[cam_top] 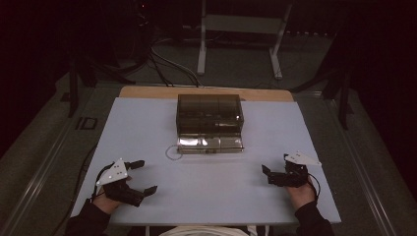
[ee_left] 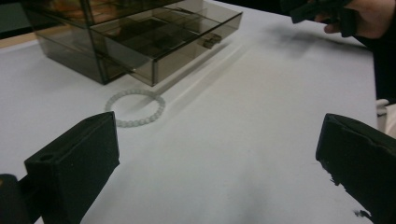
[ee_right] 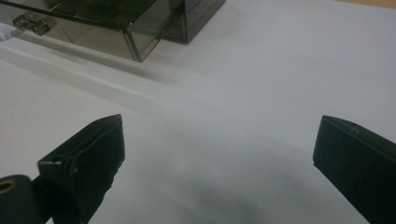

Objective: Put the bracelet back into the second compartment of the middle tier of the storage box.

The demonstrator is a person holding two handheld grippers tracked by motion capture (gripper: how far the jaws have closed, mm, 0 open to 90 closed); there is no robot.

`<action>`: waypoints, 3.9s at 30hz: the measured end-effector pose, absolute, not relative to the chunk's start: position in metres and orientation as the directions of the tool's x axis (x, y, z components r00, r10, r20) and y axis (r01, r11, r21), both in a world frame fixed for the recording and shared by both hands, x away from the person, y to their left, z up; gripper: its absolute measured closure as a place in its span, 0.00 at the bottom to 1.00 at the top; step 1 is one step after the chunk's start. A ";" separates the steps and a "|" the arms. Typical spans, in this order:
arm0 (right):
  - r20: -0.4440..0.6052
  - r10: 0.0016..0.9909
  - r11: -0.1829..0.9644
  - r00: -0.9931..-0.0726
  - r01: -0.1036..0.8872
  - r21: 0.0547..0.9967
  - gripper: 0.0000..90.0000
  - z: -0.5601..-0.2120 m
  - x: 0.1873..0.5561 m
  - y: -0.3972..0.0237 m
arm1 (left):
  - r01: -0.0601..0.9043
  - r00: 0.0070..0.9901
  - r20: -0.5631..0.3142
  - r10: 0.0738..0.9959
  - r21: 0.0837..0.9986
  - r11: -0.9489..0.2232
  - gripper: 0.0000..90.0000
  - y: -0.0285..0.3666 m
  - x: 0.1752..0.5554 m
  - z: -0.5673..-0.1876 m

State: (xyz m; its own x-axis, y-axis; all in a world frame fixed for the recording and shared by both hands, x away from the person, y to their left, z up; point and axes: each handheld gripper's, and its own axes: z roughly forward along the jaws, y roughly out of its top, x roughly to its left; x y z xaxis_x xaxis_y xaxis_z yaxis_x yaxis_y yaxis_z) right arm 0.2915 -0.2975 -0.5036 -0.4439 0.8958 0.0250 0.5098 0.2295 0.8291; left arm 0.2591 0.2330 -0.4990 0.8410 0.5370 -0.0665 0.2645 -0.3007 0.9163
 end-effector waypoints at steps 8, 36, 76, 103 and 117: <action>0.022 0.896 0.226 -0.444 0.499 0.837 0.02 -0.502 0.291 -0.298 | 0.259 0.865 -0.078 0.496 0.916 -0.307 0.01 0.233 0.255 -0.492; 0.031 0.892 0.219 -0.452 0.491 0.843 0.02 -0.500 0.288 -0.298 | 0.241 0.882 -0.068 0.466 0.916 -0.320 0.01 0.227 0.314 -0.440; 0.046 0.887 0.205 -0.460 0.481 0.852 0.02 -0.497 0.287 -0.299 | 0.498 0.684 -0.109 0.722 0.792 -0.352 0.01 0.203 0.379 -0.495; 0.064 0.879 0.197 -0.472 0.483 0.853 0.02 -0.497 0.287 -0.301 | 0.595 0.655 -0.065 0.753 0.659 -0.460 0.47 0.175 0.391 -0.516; 0.057 0.876 0.210 -0.478 0.486 0.848 0.02 -0.498 0.287 -0.299 | 0.578 0.679 -0.015 0.734 0.628 -0.522 0.88 0.166 0.391 -0.514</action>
State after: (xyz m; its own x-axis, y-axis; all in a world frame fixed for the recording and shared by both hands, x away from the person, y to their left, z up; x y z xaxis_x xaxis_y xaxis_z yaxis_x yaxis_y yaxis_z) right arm 0.2870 -0.2993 -0.4979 -0.4783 0.8764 0.0571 0.4862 0.2100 0.8483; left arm 0.3908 0.1661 -0.5141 0.6790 0.7340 -0.0146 0.5775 -0.5218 0.6279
